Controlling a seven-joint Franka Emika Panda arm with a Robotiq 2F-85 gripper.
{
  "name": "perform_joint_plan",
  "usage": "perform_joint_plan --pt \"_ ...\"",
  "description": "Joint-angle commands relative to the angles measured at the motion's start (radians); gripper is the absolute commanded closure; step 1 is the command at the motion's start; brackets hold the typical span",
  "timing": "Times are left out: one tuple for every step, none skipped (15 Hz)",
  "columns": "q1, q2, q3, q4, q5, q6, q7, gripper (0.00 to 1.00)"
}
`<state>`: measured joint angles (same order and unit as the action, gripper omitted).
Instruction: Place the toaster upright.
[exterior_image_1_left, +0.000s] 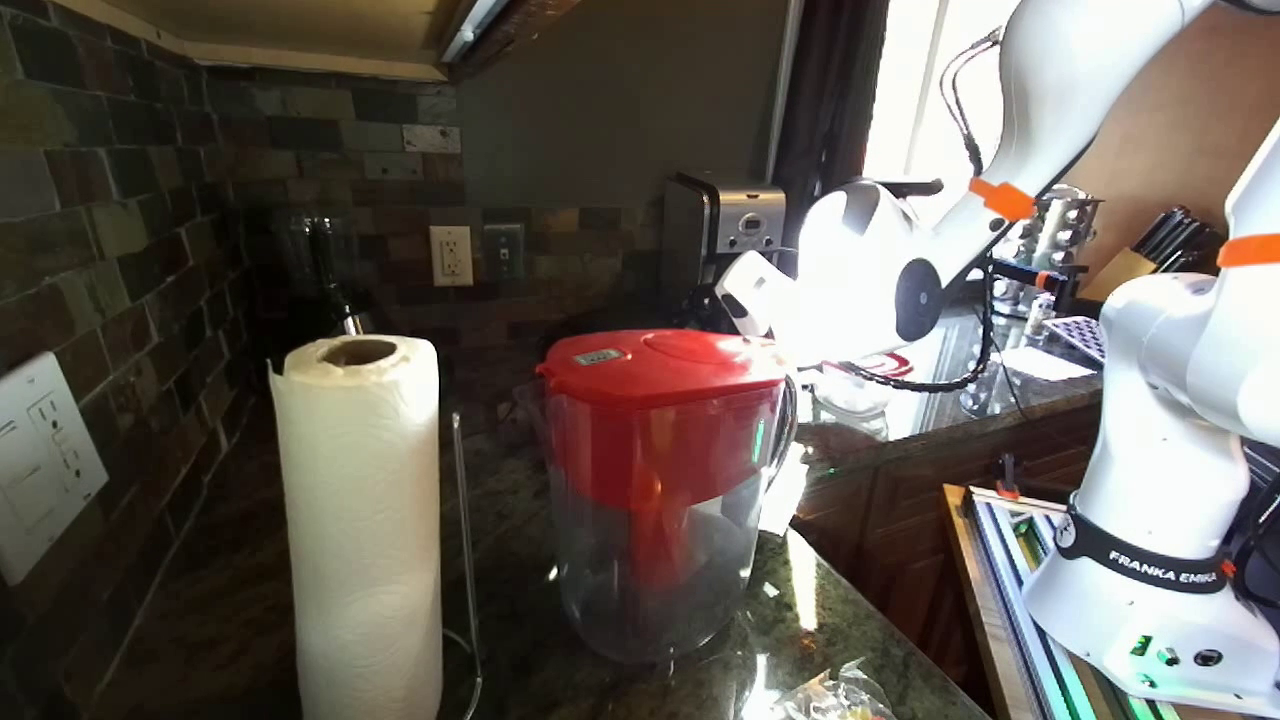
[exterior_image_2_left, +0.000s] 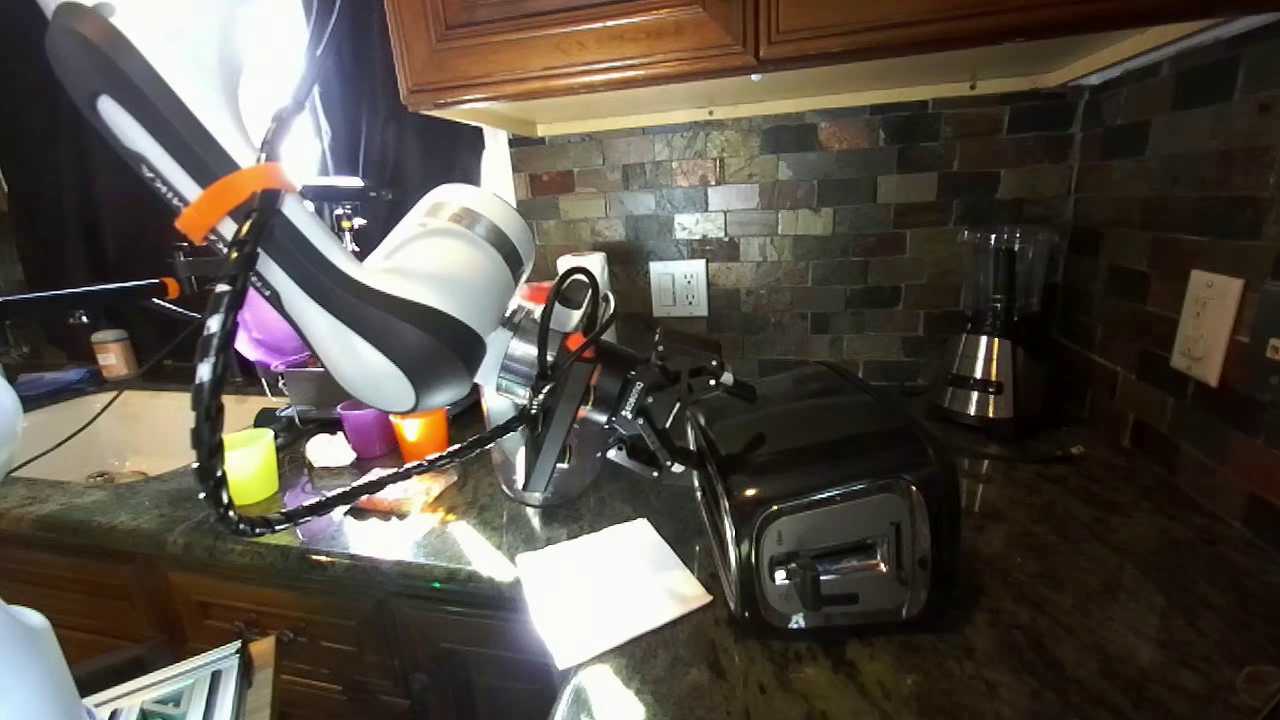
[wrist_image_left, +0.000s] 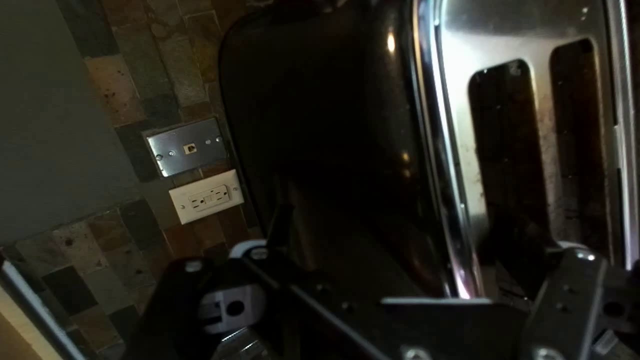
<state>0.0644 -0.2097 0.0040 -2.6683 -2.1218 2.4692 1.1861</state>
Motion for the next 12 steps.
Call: perform_joint_plan --pt "0.017 0.035 -0.015 0.021 -0.039 -0.014 0.046 0.00" --pt "0.016 0.039 -0.016 0.024 -0.040 -0.013 0.048 0.05" --pt "0.016 0.043 -0.015 0.026 -0.041 -0.013 0.050 0.15" --pt "0.013 0.044 -0.017 0.026 -0.047 -0.012 0.054 0.22" --pt "0.013 0.048 -0.017 0.030 -0.047 -0.011 0.053 0.25" --pt "0.012 0.051 -0.016 0.030 -0.048 -0.011 0.053 0.35" --pt "0.011 0.054 -0.015 0.030 -0.048 -0.012 0.054 0.40" --pt "0.012 0.053 -0.014 0.030 -0.052 -0.021 0.052 0.41" --pt "0.012 0.052 -0.014 0.032 -0.054 -0.022 0.052 0.38" --pt "0.013 0.049 -0.013 0.032 -0.056 -0.027 0.051 0.38" --pt "0.013 0.047 -0.013 0.032 -0.057 -0.027 0.051 0.39" --pt "0.013 0.043 -0.013 0.033 -0.055 -0.033 0.046 0.39"
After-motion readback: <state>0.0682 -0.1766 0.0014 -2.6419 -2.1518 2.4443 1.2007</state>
